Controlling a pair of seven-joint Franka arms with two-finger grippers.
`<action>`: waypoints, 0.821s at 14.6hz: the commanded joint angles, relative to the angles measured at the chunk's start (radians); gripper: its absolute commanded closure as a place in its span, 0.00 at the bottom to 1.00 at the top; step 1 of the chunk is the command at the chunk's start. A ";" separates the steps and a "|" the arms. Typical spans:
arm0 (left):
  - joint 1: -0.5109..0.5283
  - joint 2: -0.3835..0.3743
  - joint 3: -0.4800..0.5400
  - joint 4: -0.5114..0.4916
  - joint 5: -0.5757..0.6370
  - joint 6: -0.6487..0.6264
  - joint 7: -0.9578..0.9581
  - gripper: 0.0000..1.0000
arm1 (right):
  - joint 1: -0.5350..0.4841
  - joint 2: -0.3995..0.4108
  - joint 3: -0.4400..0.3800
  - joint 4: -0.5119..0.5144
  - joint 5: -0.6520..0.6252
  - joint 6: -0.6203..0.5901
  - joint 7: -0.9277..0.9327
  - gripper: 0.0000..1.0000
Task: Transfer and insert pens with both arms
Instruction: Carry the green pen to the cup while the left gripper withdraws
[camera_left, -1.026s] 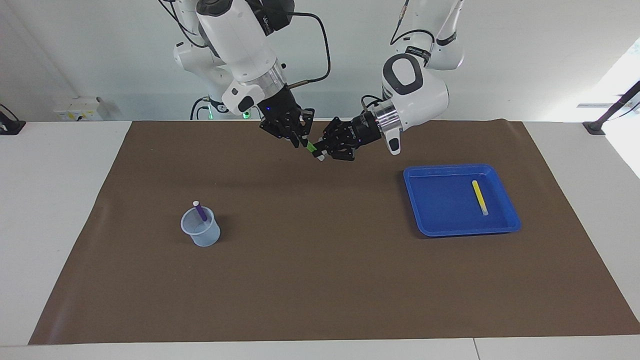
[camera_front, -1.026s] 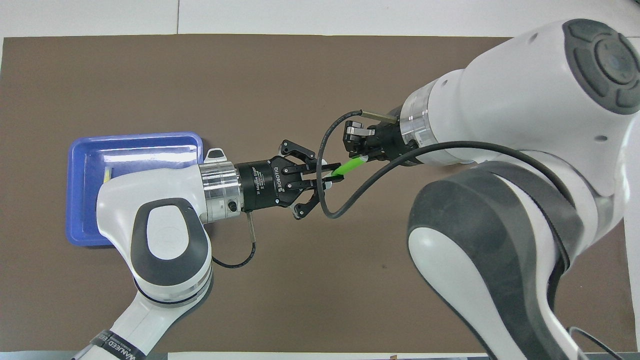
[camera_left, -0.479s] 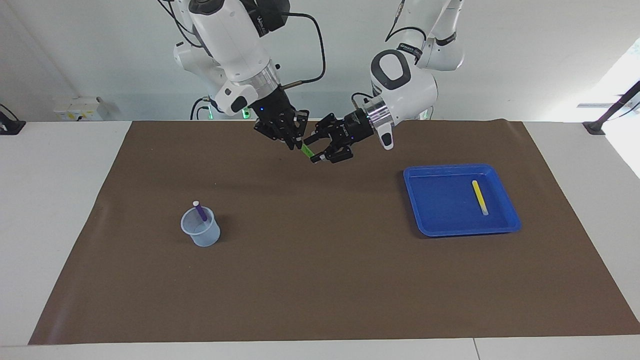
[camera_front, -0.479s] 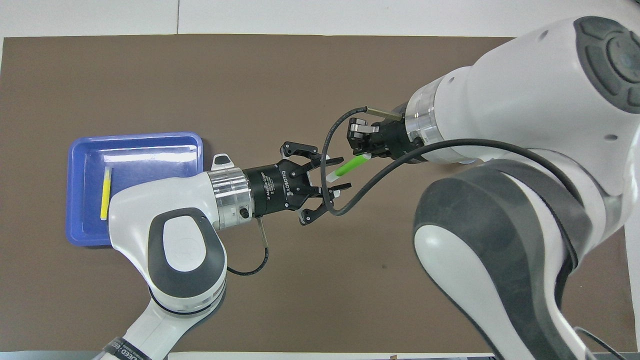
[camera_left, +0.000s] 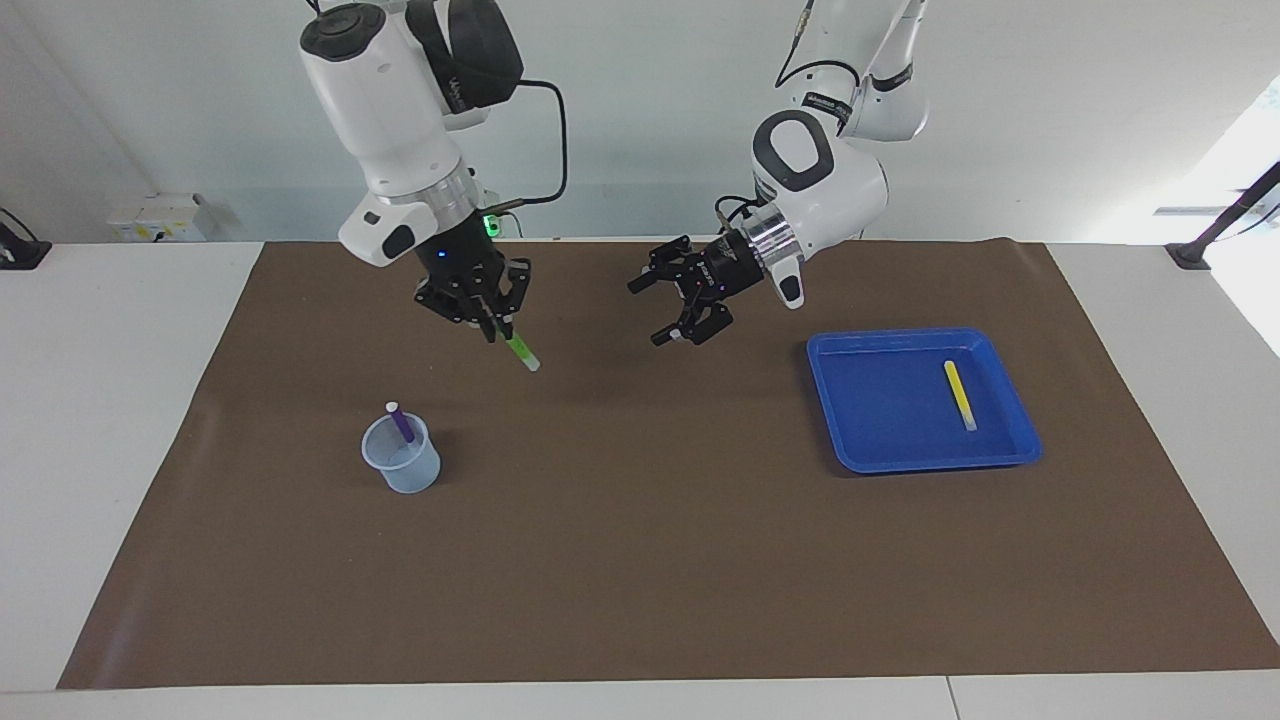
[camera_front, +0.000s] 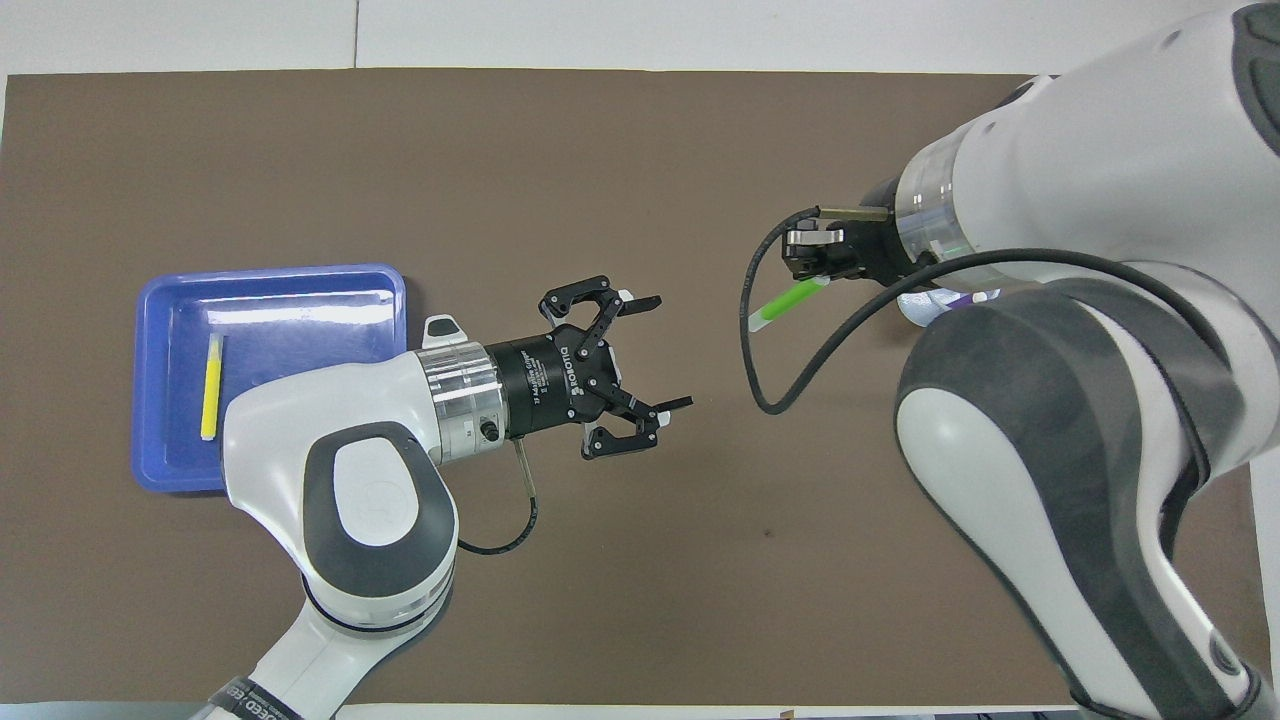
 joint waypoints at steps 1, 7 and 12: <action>0.095 -0.030 0.004 -0.021 0.201 -0.168 0.011 0.00 | -0.074 -0.055 0.013 -0.107 -0.035 0.089 -0.195 1.00; 0.271 -0.010 0.004 0.042 0.896 -0.376 0.017 0.00 | -0.146 -0.040 0.013 -0.187 -0.035 0.235 -0.391 1.00; 0.399 0.008 0.009 0.082 1.165 -0.429 0.257 0.00 | -0.178 -0.035 0.013 -0.281 -0.035 0.343 -0.438 1.00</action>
